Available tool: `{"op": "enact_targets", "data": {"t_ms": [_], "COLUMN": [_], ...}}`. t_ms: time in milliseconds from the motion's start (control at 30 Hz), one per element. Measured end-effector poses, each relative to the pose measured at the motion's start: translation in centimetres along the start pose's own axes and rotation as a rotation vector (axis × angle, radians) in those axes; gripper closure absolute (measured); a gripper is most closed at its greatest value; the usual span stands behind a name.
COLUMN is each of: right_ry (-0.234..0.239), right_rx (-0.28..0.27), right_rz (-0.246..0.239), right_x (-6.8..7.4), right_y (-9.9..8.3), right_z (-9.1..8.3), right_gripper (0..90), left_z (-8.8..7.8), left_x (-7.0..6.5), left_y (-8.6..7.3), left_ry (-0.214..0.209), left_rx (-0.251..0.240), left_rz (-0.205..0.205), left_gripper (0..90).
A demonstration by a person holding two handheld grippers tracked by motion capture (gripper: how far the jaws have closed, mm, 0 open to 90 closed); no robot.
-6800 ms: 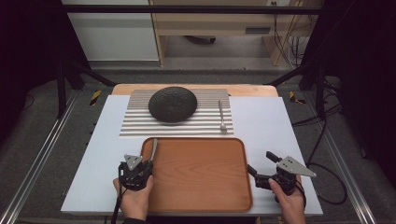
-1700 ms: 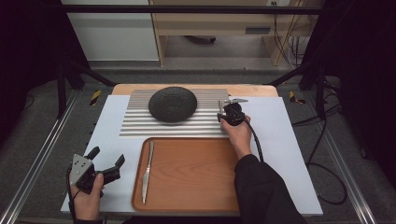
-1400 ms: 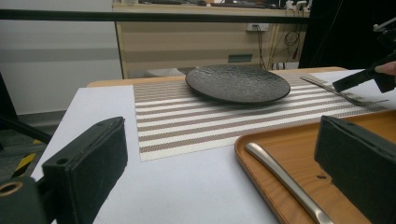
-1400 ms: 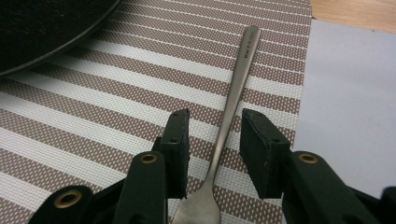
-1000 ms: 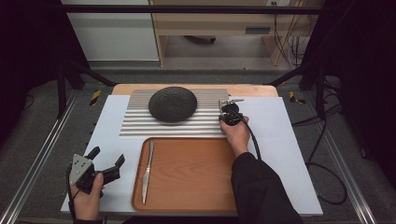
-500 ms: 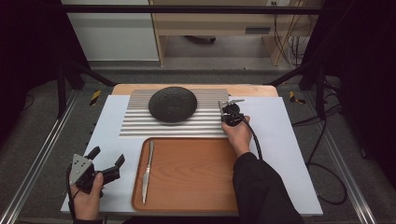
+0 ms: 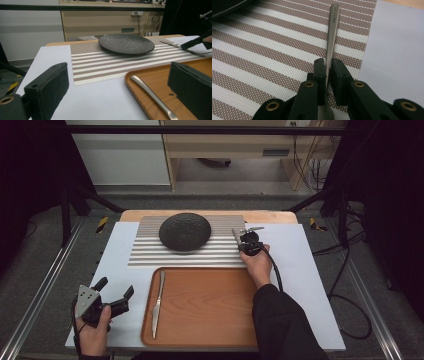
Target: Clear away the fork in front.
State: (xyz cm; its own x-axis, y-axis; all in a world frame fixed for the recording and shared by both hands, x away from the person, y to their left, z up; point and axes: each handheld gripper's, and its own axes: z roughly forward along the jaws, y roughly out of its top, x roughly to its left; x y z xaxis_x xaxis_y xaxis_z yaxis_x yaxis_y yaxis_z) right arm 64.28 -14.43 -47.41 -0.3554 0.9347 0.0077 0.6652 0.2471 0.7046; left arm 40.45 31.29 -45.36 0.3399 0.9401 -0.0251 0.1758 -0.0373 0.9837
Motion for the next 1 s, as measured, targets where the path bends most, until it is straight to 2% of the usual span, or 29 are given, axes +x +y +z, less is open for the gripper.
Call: {"op": "enact_targets", "data": {"t_ms": [200,400,833,1000], "right_ry": [-0.015,-0.031,-0.022,-0.016], "right_rx": [-0.019,-0.034,-0.038,-0.046], "right_rz": [0.010,0.012,-0.021,-0.015], "right_x": [0.14,0.28,0.23,0.30], "right_y": [0.13,0.13,0.01,0.05], "right_z": [0.39,0.56,0.36,0.21], "right_gripper": [79.6,83.9,85.0,85.0], "left_z": [-0.02,-0.03,-0.05,-0.06], "left_x": [0.12,0.10,0.16,0.20], "left_y": [0.01,0.02,0.02,0.02], "left_ry": [0.001,0.001,0.003,0.004], "left_rx": [0.000,0.000,0.001,0.001], "left_rz": [-0.001,0.000,-0.002,-0.003], "left_gripper": [3.8,3.8,3.9,3.9]}}
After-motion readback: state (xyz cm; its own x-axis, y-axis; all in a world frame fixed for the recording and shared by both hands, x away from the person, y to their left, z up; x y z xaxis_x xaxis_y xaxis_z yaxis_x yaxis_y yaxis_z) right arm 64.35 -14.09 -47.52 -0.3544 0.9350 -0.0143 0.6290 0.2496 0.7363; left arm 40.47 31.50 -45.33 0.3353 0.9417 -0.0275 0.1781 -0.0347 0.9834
